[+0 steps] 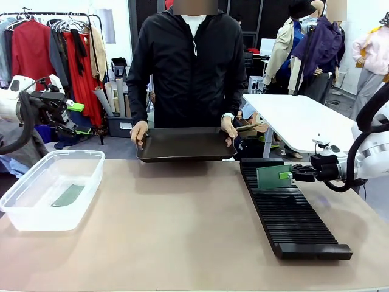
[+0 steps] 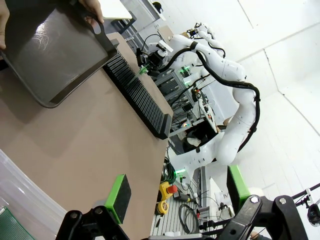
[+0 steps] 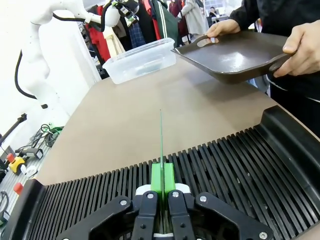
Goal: Sort PCBs into racks and boxes based on the side picked up.
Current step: If the short side of the Blank PCB is picked up, insert it into the PCB Rack ; if the long side is picked up, place it in the Organizing box.
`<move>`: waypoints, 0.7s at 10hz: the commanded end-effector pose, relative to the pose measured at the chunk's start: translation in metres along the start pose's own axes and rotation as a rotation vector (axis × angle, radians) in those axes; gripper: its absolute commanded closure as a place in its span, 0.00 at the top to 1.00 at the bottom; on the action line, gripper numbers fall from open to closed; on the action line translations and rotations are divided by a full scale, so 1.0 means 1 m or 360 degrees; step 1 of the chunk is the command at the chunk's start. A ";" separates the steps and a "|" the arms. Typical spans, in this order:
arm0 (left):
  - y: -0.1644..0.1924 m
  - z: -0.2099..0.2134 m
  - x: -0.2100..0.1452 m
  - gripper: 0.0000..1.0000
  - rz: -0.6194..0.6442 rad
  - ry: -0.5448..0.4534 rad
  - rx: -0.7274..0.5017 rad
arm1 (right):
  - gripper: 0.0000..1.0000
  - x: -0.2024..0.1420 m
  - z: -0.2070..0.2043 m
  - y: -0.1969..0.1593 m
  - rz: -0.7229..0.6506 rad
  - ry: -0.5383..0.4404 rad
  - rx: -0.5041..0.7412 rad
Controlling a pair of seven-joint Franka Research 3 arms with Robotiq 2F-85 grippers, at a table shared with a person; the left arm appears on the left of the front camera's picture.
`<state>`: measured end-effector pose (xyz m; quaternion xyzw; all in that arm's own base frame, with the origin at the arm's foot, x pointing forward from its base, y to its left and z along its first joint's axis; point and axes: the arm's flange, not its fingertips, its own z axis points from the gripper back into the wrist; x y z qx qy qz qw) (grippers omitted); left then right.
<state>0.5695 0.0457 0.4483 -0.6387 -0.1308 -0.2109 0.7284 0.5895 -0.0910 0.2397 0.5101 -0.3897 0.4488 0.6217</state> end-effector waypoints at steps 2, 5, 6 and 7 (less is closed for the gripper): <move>-0.001 0.000 -0.001 1.00 0.0000 0.0014 0.0007 | 0.00 0.002 0.003 -0.002 0.0113 -0.0006 0.0042; -0.001 0.000 -0.001 1.00 0.0000 0.0014 0.0007 | 0.00 -0.001 0.002 -0.001 0.0142 -0.0007 0.0029; -0.001 0.000 -0.001 1.00 0.0000 0.0014 0.0007 | 0.00 -0.001 0.003 -0.001 0.0143 -0.0010 0.0027; -0.001 0.000 -0.001 1.00 0.0000 0.0014 0.0007 | 0.00 -0.001 0.003 -0.001 0.0135 -0.0010 0.0022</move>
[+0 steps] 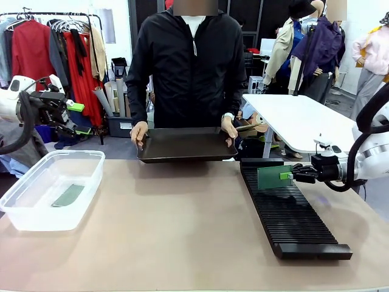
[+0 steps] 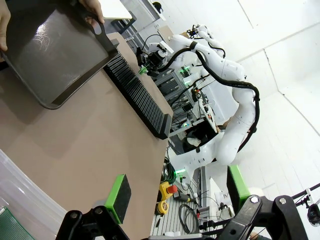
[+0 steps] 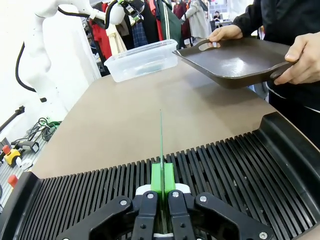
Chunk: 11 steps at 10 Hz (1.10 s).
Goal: Sort PCBs into racks and boxes based on the side picked up.
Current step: If the short side of the Blank PCB is picked up, insert it into the PCB Rack ; if the long side is picked up, place it in the Organizing box.
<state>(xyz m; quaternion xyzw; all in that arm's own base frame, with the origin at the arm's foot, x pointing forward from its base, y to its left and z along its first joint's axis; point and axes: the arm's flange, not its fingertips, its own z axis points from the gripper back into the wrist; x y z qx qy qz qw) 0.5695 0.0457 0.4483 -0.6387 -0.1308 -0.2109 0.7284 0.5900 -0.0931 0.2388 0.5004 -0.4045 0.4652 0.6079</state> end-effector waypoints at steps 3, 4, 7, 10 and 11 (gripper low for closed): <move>-0.001 0.000 -0.001 1.00 0.0000 0.0014 0.0007 | 0.00 0.001 0.001 -0.001 0.0040 0.0009 0.0010; -0.001 0.000 -0.001 1.00 0.0000 0.0014 0.0007 | 0.00 -0.001 0.000 -0.001 0.0042 0.0008 0.0003; -0.001 0.000 -0.001 1.00 0.0000 0.0014 0.0007 | 0.00 -0.003 -0.003 -0.006 0.0047 -0.0007 0.0001; -0.001 0.000 -0.001 1.00 0.0000 0.0014 0.0007 | 0.00 -0.005 -0.004 -0.009 0.0048 -0.0013 0.0010; -0.001 0.000 -0.001 1.00 0.0000 0.0014 0.0007 | 0.00 -0.007 -0.004 -0.011 0.0051 -0.0023 0.0005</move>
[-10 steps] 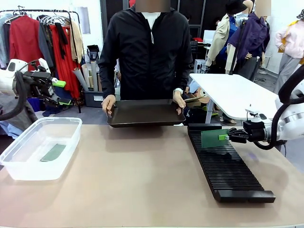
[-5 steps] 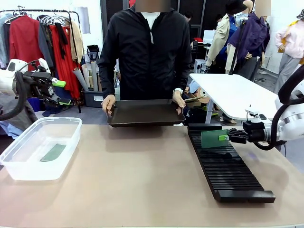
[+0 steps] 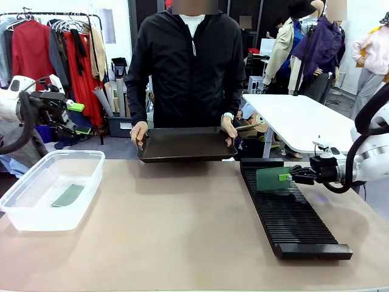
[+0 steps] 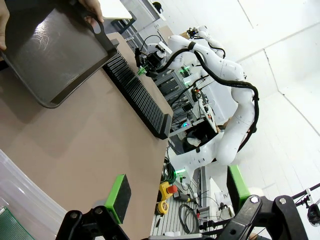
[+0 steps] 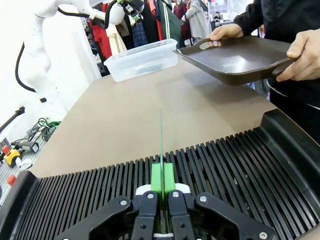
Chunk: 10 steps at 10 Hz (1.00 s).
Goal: Sort PCBs into racks and boxes based on the side picked up.
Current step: If the short side of the Blank PCB is picked up, insert it into the PCB Rack ; if the long side is picked up, place it in the Organizing box.
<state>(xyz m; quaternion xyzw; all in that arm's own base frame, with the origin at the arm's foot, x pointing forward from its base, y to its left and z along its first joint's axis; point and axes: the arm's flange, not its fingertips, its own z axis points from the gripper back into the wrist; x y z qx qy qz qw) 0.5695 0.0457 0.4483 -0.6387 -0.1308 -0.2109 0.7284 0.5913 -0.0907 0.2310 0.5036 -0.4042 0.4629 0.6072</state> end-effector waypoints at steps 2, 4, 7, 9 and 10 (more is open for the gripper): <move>-0.001 0.000 -0.001 1.00 0.0000 0.0014 0.0007 | 0.00 -0.003 0.000 -0.012 0.0051 -0.0021 -0.0002; -0.001 0.000 -0.001 1.00 0.0000 0.0014 0.0007 | 0.00 -0.004 0.001 -0.015 0.0058 -0.0030 -0.0007; -0.001 0.000 -0.001 1.00 0.0000 0.0014 0.0007 | 0.00 -0.007 0.002 -0.016 0.0057 -0.0021 0.0006; -0.001 0.000 -0.001 1.00 0.0000 0.0014 0.0007 | 0.00 -0.010 0.000 -0.009 -0.0004 -0.0004 0.0012; -0.001 0.000 -0.001 1.00 0.0000 0.0014 0.0007 | 0.00 -0.010 0.000 -0.009 -0.0004 -0.0004 0.0012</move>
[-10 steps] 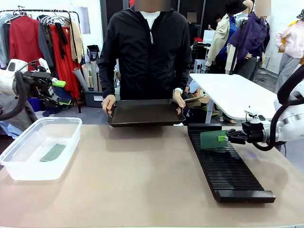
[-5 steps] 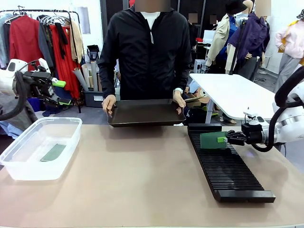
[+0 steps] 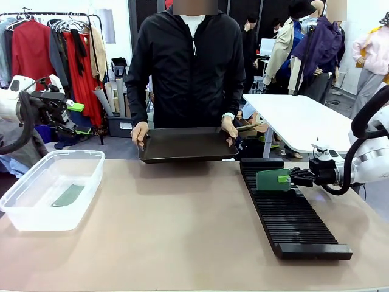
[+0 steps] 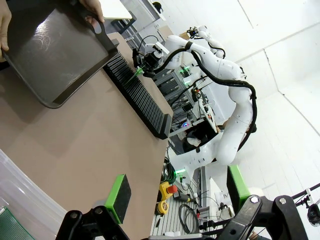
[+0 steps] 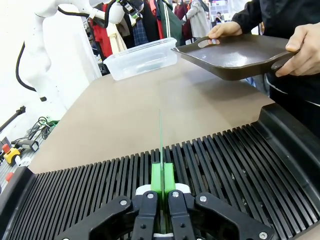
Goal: Sort PCBs into racks and boxes based on the side picked up.
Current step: If the short side of the Blank PCB is picked up, insert it into the PCB Rack ; if the long side is picked up, place it in the Organizing box.
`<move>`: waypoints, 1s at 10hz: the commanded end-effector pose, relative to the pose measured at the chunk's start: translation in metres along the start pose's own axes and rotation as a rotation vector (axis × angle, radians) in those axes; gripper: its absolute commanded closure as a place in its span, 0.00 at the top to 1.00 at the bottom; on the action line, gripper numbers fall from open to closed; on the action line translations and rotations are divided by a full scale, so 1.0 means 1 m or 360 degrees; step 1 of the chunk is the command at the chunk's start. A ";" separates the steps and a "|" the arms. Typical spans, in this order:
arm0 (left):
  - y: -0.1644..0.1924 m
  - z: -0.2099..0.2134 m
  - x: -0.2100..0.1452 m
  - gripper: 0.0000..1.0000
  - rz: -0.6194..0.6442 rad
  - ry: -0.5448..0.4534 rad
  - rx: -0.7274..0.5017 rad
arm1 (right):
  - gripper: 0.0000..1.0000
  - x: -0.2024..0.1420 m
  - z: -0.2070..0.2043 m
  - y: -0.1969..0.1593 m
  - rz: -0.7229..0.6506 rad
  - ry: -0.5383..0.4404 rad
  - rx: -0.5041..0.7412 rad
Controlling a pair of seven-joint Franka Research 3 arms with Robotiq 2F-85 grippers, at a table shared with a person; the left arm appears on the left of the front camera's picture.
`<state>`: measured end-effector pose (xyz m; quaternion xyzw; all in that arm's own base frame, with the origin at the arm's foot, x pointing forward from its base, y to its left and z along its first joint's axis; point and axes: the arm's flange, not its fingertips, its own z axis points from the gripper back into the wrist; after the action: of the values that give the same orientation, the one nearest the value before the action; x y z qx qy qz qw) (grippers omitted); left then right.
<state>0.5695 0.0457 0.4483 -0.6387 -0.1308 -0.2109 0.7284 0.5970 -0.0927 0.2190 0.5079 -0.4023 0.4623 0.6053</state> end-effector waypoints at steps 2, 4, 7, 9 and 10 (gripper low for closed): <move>-0.001 0.000 -0.001 1.00 0.0000 0.0014 0.0007 | 0.00 0.001 0.000 0.000 0.0003 0.0002 -0.0001; -0.001 0.000 -0.001 1.00 0.0000 0.0014 0.0007 | 0.00 0.001 0.000 0.000 0.0003 0.0002 -0.0001; -0.001 0.000 -0.001 1.00 0.0000 0.0014 0.0007 | 0.00 -0.001 0.003 -0.001 0.0074 -0.0052 0.0006; -0.001 0.000 -0.001 1.00 0.0000 0.0014 0.0007 | 0.00 -0.005 0.003 -0.001 0.0113 -0.0047 0.0007; -0.001 0.000 -0.001 1.00 0.0000 0.0014 0.0007 | 0.00 -0.006 0.004 -0.001 0.0132 -0.0045 0.0001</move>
<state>0.5695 0.0457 0.4483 -0.6387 -0.1308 -0.2109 0.7284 0.5951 -0.0959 0.2167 0.5036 -0.4146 0.4707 0.5941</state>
